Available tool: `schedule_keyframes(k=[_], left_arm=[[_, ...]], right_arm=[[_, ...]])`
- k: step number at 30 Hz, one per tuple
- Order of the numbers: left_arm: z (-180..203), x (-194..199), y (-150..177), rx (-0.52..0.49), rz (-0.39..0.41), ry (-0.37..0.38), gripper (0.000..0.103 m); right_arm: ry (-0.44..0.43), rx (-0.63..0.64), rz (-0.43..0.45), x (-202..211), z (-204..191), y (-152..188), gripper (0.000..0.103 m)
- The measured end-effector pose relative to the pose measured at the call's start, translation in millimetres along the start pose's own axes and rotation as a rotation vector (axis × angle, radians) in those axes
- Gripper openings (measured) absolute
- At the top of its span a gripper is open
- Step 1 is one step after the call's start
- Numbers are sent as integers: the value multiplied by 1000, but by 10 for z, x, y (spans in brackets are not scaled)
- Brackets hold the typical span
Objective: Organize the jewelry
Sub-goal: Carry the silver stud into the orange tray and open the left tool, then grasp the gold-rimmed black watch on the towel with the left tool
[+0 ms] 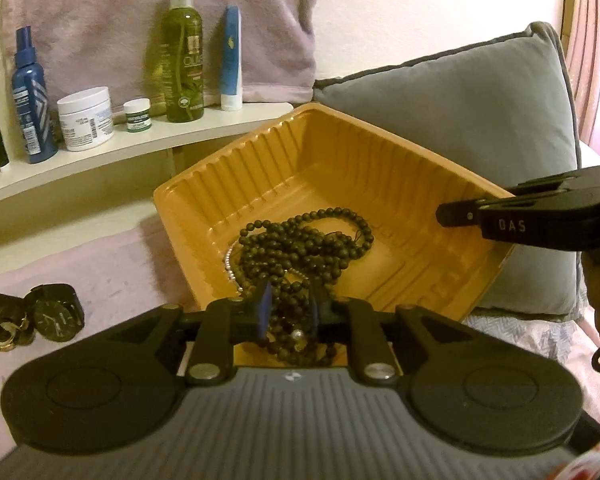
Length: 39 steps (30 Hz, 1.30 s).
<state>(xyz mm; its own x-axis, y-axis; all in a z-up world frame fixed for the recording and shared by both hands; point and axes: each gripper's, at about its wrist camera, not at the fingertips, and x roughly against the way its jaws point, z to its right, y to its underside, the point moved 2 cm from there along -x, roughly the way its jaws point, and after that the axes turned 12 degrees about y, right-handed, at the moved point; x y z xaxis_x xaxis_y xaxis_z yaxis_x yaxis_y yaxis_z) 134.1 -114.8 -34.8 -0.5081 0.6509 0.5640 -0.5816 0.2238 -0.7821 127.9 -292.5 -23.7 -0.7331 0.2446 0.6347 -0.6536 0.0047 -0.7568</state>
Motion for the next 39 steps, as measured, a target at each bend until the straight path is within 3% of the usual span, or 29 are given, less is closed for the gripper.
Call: schedule_keyframes(k=[13, 22, 27, 37, 39], left_arm=[[-428, 373, 104, 88, 53, -133, 18], [-1022, 645, 228, 184, 65, -342, 31], [-1338, 596, 273, 263, 60, -446, 34], [-1717, 375, 296, 420, 100, -452, 33], [-1759, 381, 321, 442, 107, -445, 29]], right_arm=[[2, 3, 1, 3, 1, -4, 5], [6, 9, 1, -5, 6, 2, 5], [9, 11, -1, -25, 7, 3, 5], [11, 16, -7, -52, 15, -7, 5], [12, 16, -6, -55, 16, -11, 5]])
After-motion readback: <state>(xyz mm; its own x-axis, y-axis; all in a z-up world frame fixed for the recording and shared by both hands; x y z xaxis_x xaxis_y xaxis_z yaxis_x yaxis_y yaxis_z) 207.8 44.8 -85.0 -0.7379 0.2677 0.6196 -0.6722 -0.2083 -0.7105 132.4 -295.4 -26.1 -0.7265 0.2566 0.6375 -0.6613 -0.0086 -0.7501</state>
